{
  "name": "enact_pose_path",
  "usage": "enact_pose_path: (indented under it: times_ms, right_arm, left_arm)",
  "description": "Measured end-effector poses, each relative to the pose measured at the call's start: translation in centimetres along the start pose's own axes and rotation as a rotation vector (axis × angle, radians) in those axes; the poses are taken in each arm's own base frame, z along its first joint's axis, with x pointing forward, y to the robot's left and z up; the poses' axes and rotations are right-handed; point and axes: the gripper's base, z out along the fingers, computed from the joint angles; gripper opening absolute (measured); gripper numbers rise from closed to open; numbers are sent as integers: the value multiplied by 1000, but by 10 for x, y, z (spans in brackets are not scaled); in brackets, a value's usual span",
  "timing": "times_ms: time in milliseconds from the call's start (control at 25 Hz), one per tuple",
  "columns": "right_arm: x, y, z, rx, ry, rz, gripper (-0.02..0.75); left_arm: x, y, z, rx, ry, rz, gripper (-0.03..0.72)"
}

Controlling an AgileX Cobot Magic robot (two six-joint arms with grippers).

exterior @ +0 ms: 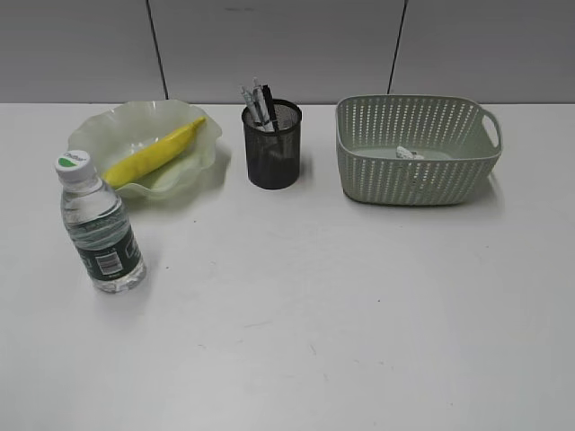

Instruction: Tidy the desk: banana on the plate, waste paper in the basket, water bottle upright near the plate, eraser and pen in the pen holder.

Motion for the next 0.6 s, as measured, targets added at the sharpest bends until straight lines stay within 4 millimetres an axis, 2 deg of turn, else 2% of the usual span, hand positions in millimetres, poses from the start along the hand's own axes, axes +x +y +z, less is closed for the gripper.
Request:
enact_pose_path:
  times_ms: [40, 160, 280, 400, 520, 600]
  right_arm:
    - [0, 0, 0, 0, 0, 0, 286]
    - [0, 0, 0, 0, 0, 1, 286]
    - [0, 0, 0, 0, 0, 1, 286]
    - [0, 0, 0, 0, 0, 1, 286]
    - [0, 0, 0, -2, 0, 2, 286]
    - [0, 1, 0, -10, 0, 7, 286]
  left_arm:
    - [14, 0, -3, 0, -3, 0, 356]
    - [57, -2, 4, 1, 46, 4, 356]
    - [96, -6, 24, 14, 116, 7, 356]
    - [121, -12, 44, 46, 145, -2, 356]
    - [136, -16, 63, 64, 175, -6, 355]
    - [141, -17, 69, 70, 184, -9, 353]
